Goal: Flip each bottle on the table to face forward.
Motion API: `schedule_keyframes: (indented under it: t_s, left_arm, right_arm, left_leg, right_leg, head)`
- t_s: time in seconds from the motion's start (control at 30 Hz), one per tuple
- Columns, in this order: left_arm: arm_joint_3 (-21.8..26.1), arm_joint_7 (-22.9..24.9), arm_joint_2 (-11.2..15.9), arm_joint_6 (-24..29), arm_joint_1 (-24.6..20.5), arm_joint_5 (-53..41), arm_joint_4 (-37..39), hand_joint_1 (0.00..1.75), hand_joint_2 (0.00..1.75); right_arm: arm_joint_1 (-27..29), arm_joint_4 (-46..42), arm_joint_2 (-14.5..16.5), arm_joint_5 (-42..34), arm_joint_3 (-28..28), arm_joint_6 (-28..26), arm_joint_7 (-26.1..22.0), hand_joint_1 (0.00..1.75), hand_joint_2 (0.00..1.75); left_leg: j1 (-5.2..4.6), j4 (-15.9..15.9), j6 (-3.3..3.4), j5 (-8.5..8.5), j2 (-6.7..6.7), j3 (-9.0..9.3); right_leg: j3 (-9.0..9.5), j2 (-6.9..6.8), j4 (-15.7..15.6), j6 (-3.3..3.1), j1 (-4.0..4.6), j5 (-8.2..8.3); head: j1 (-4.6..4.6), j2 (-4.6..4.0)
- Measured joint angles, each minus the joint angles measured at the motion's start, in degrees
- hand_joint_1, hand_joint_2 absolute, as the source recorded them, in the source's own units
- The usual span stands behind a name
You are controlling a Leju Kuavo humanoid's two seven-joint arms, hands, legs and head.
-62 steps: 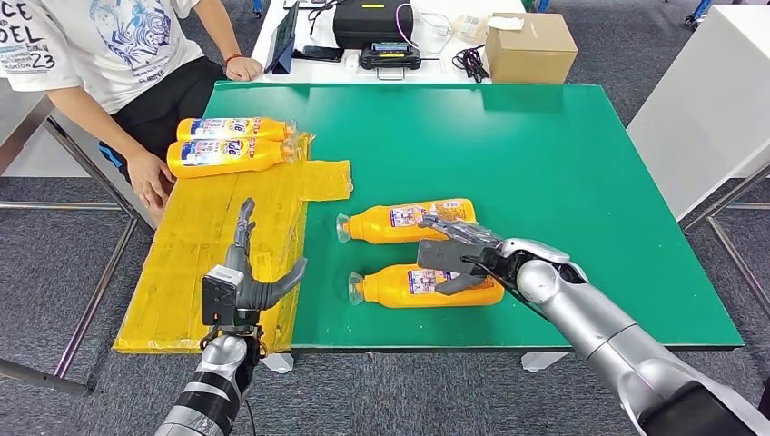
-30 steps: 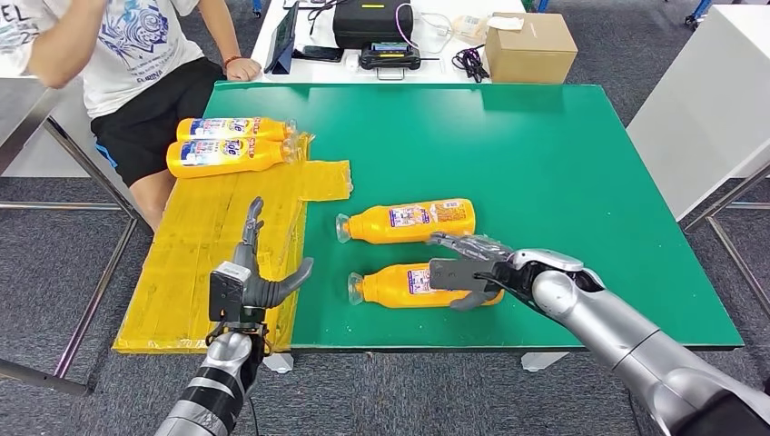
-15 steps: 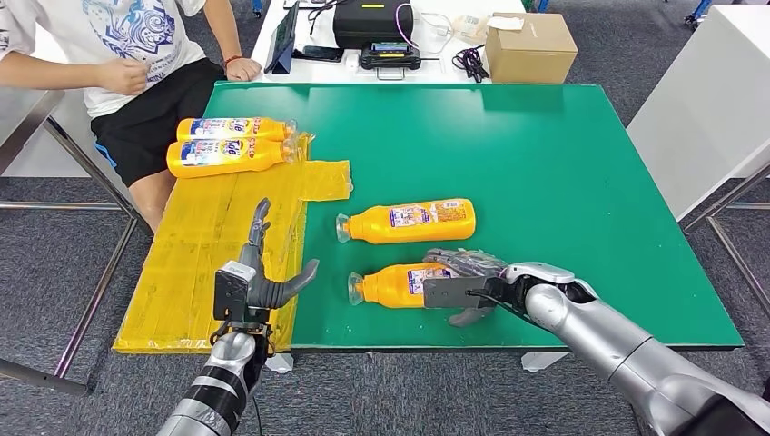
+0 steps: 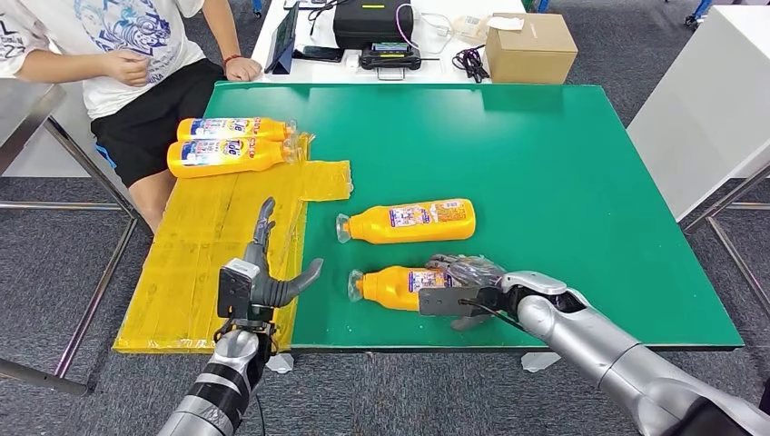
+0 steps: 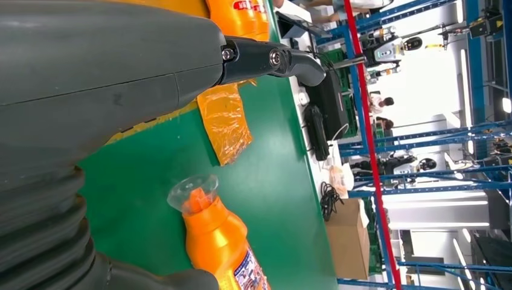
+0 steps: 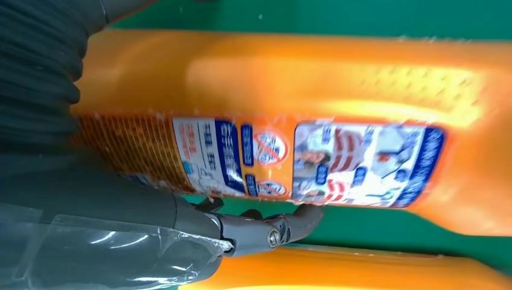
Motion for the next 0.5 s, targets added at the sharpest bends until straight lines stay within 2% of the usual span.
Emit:
schedule_keyframes:
  t_s: [0.33,0.5]
  left_arm:
    - [0.0,0.0,-0.1,-0.1,0.0,0.0,0.1,0.0,1.75]
    - [0.0,0.0,-0.1,-0.5,0.0,0.1,0.2,0.0,1.75]
  right_arm:
    - [0.4,1.7,0.8,0.7,0.1,-0.5,0.3,0.0,1.75]
    - [0.4,2.4,1.5,3.4,0.1,-0.7,1.2,0.0,1.75]
  left_leg:
    - [-0.01,0.0,0.0,0.0,0.02,0.01]
    - [0.0,0.0,0.0,0.0,0.05,0.06]
  right_leg:
    - [0.01,0.01,0.0,0.0,0.0,0.0]
    - [0.05,0.02,0.0,0.0,0.0,0.0]
  head:
    - [0.0,0.0]
    - [0.0,0.0]
